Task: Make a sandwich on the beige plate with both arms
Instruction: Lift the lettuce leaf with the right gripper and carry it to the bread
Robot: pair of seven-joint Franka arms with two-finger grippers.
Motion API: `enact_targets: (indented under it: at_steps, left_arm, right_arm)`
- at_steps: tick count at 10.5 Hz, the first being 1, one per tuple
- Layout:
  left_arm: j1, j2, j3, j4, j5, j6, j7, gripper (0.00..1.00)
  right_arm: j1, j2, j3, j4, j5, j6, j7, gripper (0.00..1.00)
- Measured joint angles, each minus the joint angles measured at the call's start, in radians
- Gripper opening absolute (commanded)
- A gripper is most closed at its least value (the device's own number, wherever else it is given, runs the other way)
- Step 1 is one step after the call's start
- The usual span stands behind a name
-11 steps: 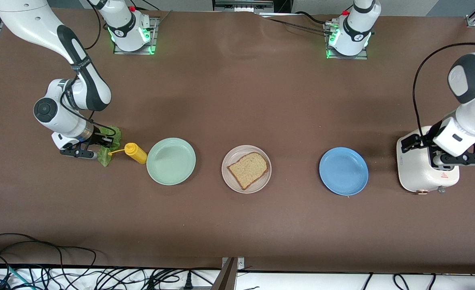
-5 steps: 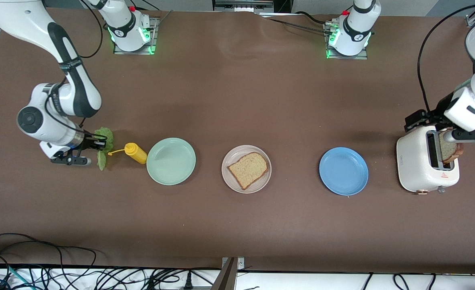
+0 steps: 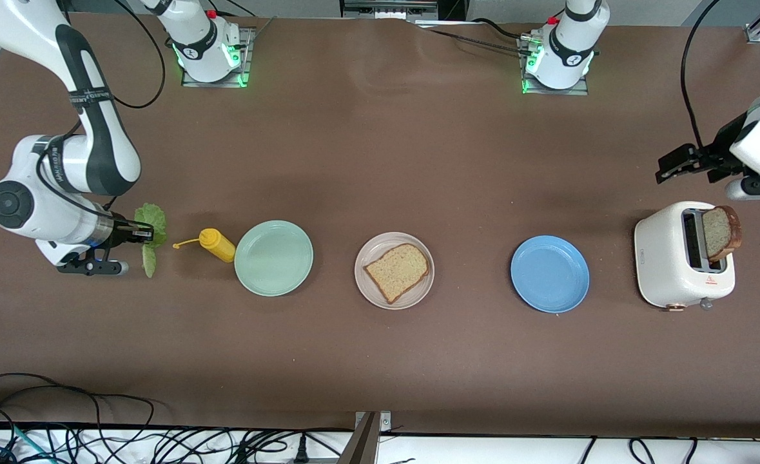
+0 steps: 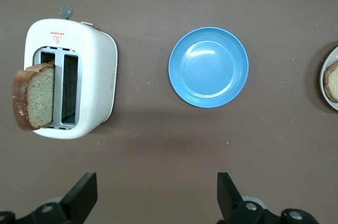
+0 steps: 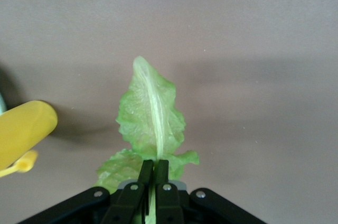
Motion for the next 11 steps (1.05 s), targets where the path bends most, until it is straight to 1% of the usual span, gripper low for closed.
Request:
enact_targets:
  at_steps: [1, 4, 5, 6, 8, 11]
  left_arm:
    - [-0.001, -0.003, -0.004, 0.024, -0.005, -0.027, -0.005, 1.0]
    - [-0.002, -0.004, -0.009, 0.091, -0.013, -0.108, -0.011, 1.0]
    - [-0.002, -0.005, -0.009, 0.11, -0.027, -0.132, -0.014, 1.0]
    - [-0.002, -0.005, -0.011, 0.129, -0.035, -0.155, -0.02, 1.0]
    - [-0.002, -0.005, -0.031, 0.16, -0.036, -0.194, -0.034, 1.0]
    - [-0.002, -0.004, -0.038, 0.169, -0.036, -0.209, -0.036, 1.0]
  right_arm:
    - [0.001, -0.014, 0.005, 0.064, 0.0, -0.096, 0.0, 0.0]
    - [0.013, -0.068, 0.03, 0.338, 0.0, -0.413, 0.003, 0.0]
    - [0.021, -0.077, 0.034, 0.396, 0.002, -0.483, 0.005, 0.0]
    - [0.03, -0.077, 0.043, 0.43, 0.003, -0.519, 0.007, 0.0]
    - [0.054, -0.065, 0.068, 0.438, 0.003, -0.539, 0.015, 0.0]
    - [0.107, -0.038, 0.084, 0.443, 0.017, -0.51, 0.217, 0.0]
